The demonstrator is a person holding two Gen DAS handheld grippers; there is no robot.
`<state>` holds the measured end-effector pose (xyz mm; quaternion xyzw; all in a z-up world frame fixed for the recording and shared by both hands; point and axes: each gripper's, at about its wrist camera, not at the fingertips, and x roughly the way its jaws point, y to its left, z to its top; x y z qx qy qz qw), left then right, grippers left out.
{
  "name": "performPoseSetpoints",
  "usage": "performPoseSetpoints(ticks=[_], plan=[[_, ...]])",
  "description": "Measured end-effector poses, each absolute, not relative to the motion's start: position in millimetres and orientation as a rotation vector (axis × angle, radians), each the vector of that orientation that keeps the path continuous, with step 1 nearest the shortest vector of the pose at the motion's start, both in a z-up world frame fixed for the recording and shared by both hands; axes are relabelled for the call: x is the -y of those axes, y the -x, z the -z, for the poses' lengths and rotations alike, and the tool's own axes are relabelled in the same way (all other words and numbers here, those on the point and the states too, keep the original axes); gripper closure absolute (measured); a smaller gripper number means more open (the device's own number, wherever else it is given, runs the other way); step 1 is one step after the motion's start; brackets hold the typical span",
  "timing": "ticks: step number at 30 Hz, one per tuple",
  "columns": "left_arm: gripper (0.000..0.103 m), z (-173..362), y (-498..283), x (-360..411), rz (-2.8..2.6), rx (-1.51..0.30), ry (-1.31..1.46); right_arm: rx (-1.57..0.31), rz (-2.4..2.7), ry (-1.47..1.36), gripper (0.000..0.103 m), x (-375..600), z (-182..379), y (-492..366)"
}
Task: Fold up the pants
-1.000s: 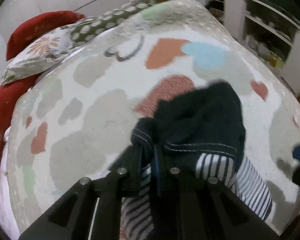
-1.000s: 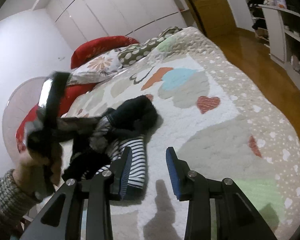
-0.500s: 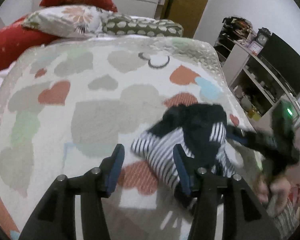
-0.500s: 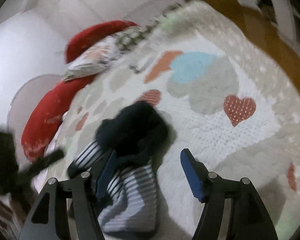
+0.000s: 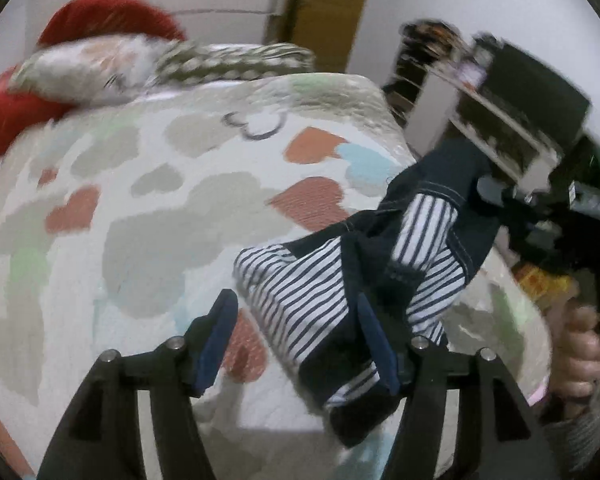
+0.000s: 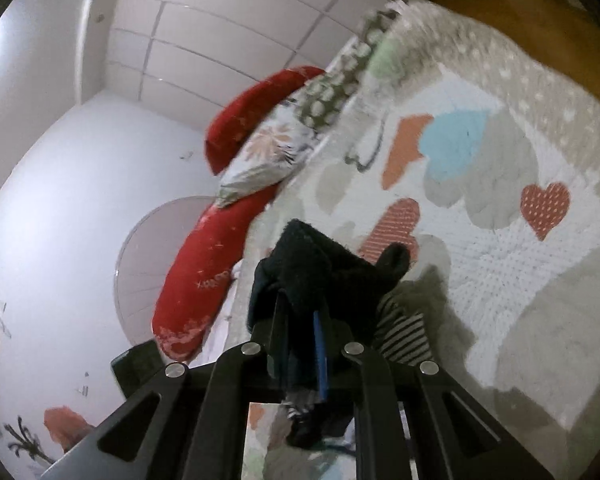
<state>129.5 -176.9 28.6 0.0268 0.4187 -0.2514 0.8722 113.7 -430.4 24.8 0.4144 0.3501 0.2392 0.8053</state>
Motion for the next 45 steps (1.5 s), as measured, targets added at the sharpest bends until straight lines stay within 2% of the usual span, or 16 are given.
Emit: performPoseSetpoints(ticks=[4, 7, 10, 13, 15, 18, 20, 22, 26, 30, 33, 38, 42, 45], plan=[[0.042, -25.9, -114.2, 214.3, 0.558, -0.823, -0.242, -0.746, -0.461, -0.833, 0.091, 434.1, -32.1, -96.8], [0.056, -16.8, -106.6, 227.3, 0.562, -0.856, -0.291, -0.759, -0.426, -0.844, 0.091, 444.8, -21.0, -83.0], [0.056, -2.3, -108.6, 226.8, 0.529, -0.902, -0.281, -0.784, -0.349, -0.806, 0.089, 452.8, -0.6, -64.9], [0.046, 6.3, -107.5, 223.0, 0.487, -0.914, -0.268, -0.892, -0.188, -0.689, 0.083, 454.9, 28.1, -52.7], [0.041, 8.2, -107.9, 219.2, 0.481, -0.919, -0.242, -0.905, -0.097, -0.621, 0.083, 457.6, 28.0, -42.8], [0.036, 10.4, -112.1, 212.7, 0.474, -0.942, -0.185, -0.798, -0.075, -0.590, 0.073, 460.7, -0.8, -30.9], [0.028, 13.3, -115.1, 207.5, 0.453, -0.961, -0.138, -0.706, -0.125, -0.581, 0.061, 454.9, -27.6, -31.0], [0.026, 15.9, -116.2, 203.5, 0.435, -0.974, -0.099, -0.682, -0.209, -0.583, 0.061, 442.6, -39.8, -38.3], [0.025, 15.5, -113.8, 197.1, 0.410, -0.973, -0.063, -0.766, -0.305, -0.613, 0.061, 414.6, -15.1, -68.6], [0.025, 7.0, -104.9, 188.5, 0.368, -0.957, -0.037, -0.944, -0.314, -0.684, 0.061, 401.5, 48.2, -100.8], [0.025, -2.1, -93.2, 179.9, 0.298, -0.928, -0.038, -0.917, -0.287, -0.586, 0.055, 386.6, 38.3, -96.4], [0.025, -13.8, -70.9, 163.6, 0.192, -0.899, -0.071, -0.918, -0.223, -0.432, 0.055, 377.3, 24.9, -94.6], [0.024, -22.2, -55.7, 143.1, 0.103, -0.856, -0.077, -0.779, -0.179, -0.367, 0.055, 371.5, -13.6, -72.2], [0.024, -27.1, -47.0, 126.6, 0.064, -0.836, -0.063, -0.789, -0.214, -0.288, 0.055, 345.3, -21.8, -76.5]])
